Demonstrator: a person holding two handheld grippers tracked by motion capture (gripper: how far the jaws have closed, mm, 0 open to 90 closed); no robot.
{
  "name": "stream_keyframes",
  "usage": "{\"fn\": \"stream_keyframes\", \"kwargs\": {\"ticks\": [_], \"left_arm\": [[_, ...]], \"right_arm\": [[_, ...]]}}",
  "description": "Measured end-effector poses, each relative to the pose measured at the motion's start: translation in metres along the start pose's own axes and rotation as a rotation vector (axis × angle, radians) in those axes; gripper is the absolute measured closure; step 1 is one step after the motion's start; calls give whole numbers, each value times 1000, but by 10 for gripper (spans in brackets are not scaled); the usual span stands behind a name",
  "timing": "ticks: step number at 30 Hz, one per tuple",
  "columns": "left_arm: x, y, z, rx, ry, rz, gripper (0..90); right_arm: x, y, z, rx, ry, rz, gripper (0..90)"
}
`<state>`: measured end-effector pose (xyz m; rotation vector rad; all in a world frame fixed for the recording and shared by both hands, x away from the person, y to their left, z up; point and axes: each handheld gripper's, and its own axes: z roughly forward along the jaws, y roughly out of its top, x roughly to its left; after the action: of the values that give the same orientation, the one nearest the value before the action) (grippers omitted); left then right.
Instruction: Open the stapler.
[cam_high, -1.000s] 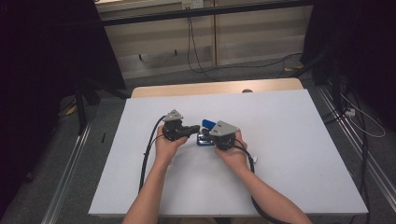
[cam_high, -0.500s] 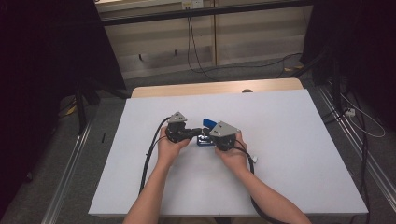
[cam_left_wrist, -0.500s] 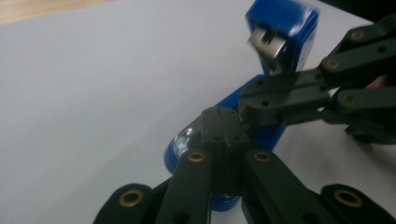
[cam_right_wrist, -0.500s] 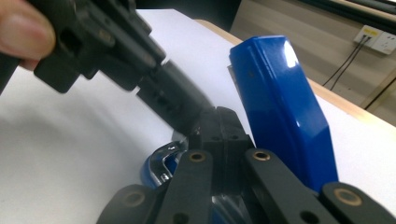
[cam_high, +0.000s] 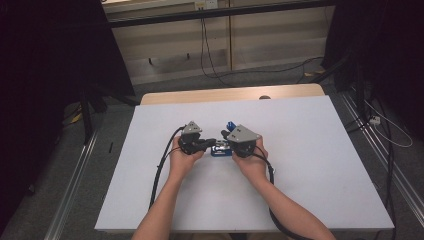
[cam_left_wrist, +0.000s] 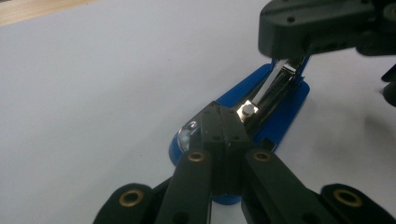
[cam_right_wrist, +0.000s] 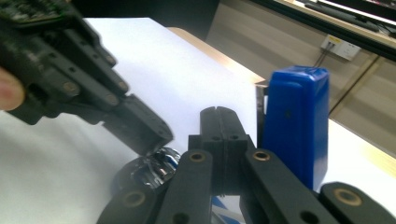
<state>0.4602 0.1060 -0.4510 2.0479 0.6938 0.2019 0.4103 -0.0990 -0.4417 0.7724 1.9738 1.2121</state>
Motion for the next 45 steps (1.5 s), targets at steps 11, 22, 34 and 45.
{"fn": "stream_keyframes", "kwargs": {"ticks": [11, 22, 34, 45], "left_arm": [[0, 0, -1, 2, 8, -4, 900], [-2, 0, -1, 6, 22, 3, 900], [-2, 0, -2, 8, 20, 0, 900], [-2, 0, -2, 5, 20, -3, 900]], "right_arm": [[-16, -1, -15, 26, -66, 1, 900], [-35, -14, -31, 52, -100, 50, 900], [-46, -32, -36, 92, -95, 75, 900], [-49, -40, -35, 118, -73, 84, 900]]}}
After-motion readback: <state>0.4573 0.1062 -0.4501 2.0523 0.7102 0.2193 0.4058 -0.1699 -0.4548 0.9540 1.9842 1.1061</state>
